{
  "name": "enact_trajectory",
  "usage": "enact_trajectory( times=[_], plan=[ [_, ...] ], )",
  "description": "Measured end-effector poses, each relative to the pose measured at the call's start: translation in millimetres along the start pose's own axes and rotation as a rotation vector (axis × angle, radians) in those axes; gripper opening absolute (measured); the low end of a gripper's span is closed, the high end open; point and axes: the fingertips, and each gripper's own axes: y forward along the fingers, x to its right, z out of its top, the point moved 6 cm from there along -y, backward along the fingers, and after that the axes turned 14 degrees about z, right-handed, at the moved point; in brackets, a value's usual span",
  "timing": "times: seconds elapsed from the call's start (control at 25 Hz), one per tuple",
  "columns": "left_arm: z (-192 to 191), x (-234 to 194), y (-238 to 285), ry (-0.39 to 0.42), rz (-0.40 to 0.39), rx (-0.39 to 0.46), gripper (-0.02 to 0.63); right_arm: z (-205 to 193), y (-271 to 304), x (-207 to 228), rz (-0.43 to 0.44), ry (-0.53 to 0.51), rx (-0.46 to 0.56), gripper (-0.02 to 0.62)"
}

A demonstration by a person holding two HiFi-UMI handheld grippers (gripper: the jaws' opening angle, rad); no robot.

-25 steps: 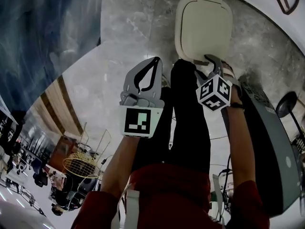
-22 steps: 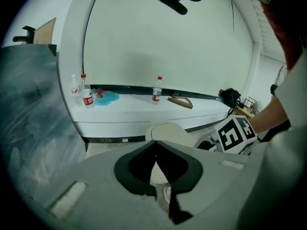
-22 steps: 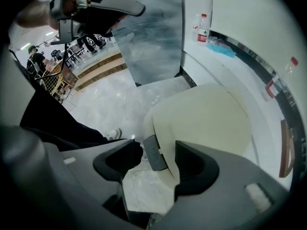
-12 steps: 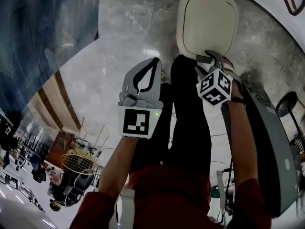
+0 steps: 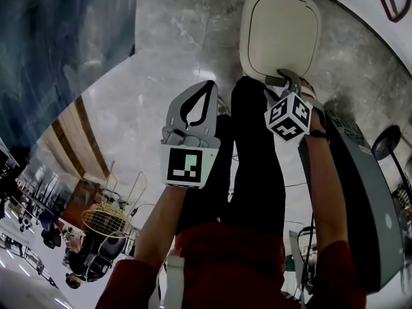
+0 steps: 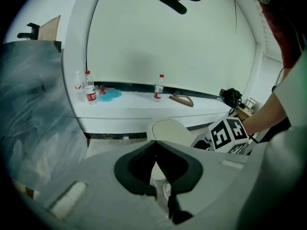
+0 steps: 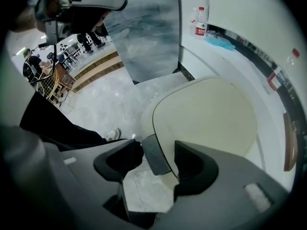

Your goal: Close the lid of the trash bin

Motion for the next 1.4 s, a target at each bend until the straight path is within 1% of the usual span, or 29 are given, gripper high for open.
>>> enact_trajectory(
  times=[0.16, 0.24, 0.4, 0.44, 0.56, 0.64, 1.0, 1.16, 1.4],
  plan=[
    [7.5, -0.5, -5.1, 0.021, 0.003, 0.035, -0.003, 6.9, -6.0, 3.0, 0.007, 0.063, 0.03, 0.265],
    [13.6, -1.6, -11.9, 0.019, 0.009, 0.052, -0.003, 11.7, -13.6, -1.2, -0.007, 0.059, 0.034, 0.265],
    [22.8, -0.6, -37.3, 0.002, 0.012, 0.057, -0.003, 16.8, -36.8, -28.4, -0.019, 0.051, 0.049, 0.265],
    [26.7, -0.8, -44.2, 0.015, 0.014, 0.065, -0.002, 19.0, -43.3, -34.5, -0.025, 0.054, 0.059, 0.265],
    [43.0, -4.5, -63.3, 0.095, 0.031, 0.115, -0.003, 32.1, -63.1, -47.4, -0.064, 0.068, 0.112, 0.265],
    [52.4, -6.4, -76.0, 0.105, 0.036, 0.148, -0.002, 39.8, -77.4, -57.2, -0.097, 0.085, 0.155, 0.267],
    [93.6, -19.1, -140.8, 0.047, 0.067, 0.275, -0.003, 63.5, -151.6, -113.8, -0.192, 0.151, 0.331, 0.268],
    [111.2, -29.6, -181.2, -0.005, 0.071, 0.33, -0.003, 73.2, -186.8, -138.1, -0.249, 0.161, 0.407, 0.268],
    [131.2, -38.9, -240.1, -0.005, 0.101, 0.432, -0.003, 88.9, -239.2, -174.7, -0.346, 0.134, 0.523, 0.27]
  ],
)
